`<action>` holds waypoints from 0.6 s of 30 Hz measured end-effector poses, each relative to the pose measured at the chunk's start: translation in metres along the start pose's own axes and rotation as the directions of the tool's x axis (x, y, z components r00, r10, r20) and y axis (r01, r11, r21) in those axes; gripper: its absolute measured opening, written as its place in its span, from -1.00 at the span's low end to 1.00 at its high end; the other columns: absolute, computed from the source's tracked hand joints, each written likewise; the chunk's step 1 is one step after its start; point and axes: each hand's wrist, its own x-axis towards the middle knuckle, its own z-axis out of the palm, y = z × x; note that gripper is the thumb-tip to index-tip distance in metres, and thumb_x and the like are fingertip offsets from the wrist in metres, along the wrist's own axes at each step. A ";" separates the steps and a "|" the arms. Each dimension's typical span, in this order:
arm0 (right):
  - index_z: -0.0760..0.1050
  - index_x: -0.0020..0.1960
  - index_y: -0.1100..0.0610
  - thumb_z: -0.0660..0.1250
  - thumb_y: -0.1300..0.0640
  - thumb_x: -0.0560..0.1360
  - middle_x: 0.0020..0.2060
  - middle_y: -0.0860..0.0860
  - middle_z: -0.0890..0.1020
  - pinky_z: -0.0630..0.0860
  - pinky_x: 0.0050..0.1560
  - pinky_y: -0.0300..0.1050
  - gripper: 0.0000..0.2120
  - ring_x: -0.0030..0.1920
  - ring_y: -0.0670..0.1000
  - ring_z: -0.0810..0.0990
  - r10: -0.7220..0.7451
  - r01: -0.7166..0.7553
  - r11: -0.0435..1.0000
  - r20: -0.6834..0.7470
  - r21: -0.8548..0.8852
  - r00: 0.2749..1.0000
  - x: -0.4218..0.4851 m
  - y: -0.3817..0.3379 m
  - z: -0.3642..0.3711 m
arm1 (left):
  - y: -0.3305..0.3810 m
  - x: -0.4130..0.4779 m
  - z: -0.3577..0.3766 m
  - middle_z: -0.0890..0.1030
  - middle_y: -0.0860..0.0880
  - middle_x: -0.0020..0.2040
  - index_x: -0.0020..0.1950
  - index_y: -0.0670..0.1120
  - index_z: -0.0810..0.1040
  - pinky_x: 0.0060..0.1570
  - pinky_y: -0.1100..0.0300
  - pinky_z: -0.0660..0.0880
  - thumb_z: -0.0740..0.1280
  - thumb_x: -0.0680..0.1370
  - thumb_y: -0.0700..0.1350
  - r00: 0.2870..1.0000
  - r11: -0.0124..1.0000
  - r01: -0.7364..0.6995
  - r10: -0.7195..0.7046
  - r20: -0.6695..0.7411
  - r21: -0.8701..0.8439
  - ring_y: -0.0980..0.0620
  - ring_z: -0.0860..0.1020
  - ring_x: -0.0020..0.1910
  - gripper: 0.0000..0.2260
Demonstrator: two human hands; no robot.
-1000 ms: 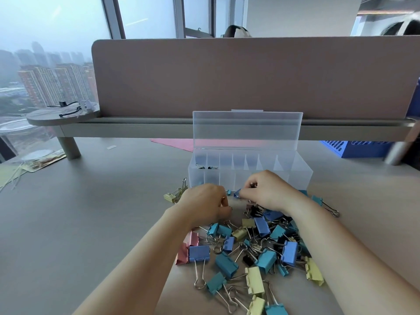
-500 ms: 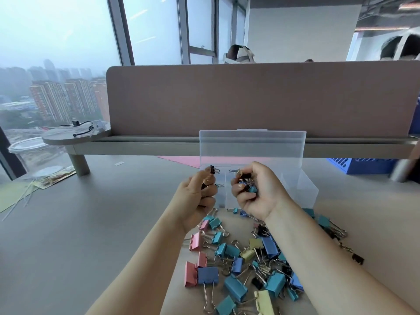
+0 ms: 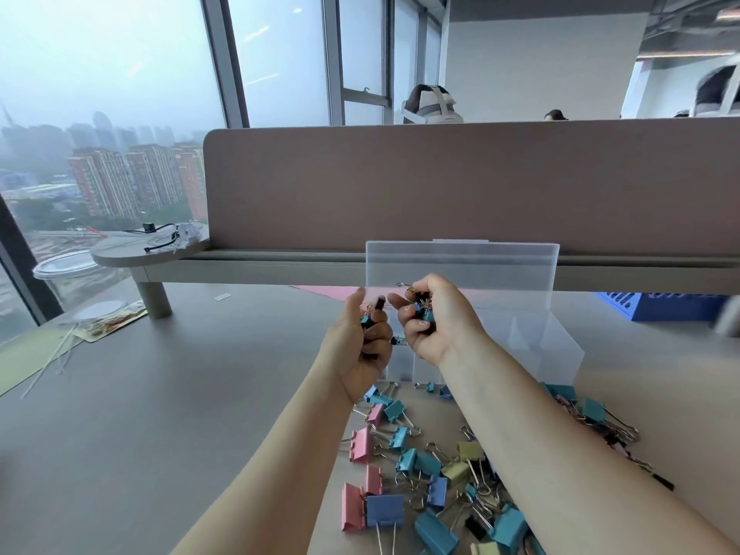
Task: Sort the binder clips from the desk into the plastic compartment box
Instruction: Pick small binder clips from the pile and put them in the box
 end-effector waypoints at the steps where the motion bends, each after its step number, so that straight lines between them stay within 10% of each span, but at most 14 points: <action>1: 0.33 -0.30 0.18 0.13 0.23 0.49 -0.29 0.13 0.58 0.17 -0.68 -0.37 -0.81 -0.57 -0.11 0.36 0.006 -0.006 1.000 0.005 -0.007 1.000 0.001 0.000 0.000 | -0.001 0.001 -0.001 0.34 0.04 -0.39 -0.15 -0.14 0.49 -0.71 0.42 0.17 0.23 0.59 0.09 1.000 1.000 0.007 -0.008 -0.013 -0.026 0.18 0.21 -0.58 -0.69; 18: 0.35 -0.28 0.18 0.09 0.22 0.46 -0.46 0.03 0.44 0.17 -0.70 -0.34 -0.84 -0.57 -0.11 0.34 0.046 -0.051 0.994 0.051 0.097 0.998 0.028 -0.015 -0.018 | 0.029 0.019 0.007 0.38 -0.08 -0.33 -0.22 -0.20 0.44 -0.57 0.37 0.40 0.14 0.61 -0.22 0.977 0.992 -0.038 0.011 -0.214 -0.123 0.07 0.36 -0.46 -0.77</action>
